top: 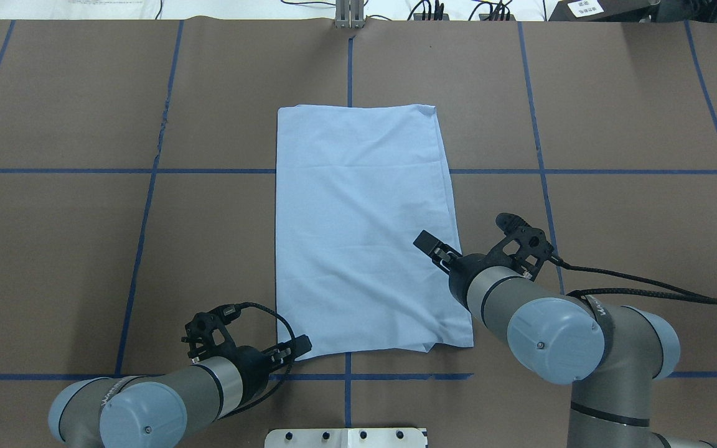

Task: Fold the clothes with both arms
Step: 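Move both grippers to the shirt corners nearest the robot, then lower both grippers and grasp the near shirt corners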

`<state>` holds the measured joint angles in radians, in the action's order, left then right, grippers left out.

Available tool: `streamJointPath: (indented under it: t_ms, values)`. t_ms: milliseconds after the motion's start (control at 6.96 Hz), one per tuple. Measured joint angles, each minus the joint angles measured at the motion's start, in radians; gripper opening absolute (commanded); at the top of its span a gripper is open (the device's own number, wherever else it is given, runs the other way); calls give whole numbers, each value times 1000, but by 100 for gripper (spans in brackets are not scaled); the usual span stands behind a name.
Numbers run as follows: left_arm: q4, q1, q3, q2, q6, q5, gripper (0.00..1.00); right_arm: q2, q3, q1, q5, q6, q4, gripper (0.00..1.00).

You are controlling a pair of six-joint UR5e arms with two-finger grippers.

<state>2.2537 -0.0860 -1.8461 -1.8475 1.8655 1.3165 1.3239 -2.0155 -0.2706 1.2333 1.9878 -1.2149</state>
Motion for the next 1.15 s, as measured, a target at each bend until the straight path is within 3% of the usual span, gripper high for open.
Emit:
streamJointPath:
  t_ms: [288,431,575,719,1150]
  values:
    - [1,5,12,-13,0,0,78,0,0,0,0,0,0,100]
    - [1,7,14,-16,0,0,64,0,0,1,0,1,0,100]
    - [1,7,15,-17,0,0,16,0,0,1,0,3,0,100]
    - [1,8,13,-17,0,0,0,0,0,2,0,5,0,100]
    - [3,6,-2,-10,-1,-1,0,0,1,9,-1,8,0,96]
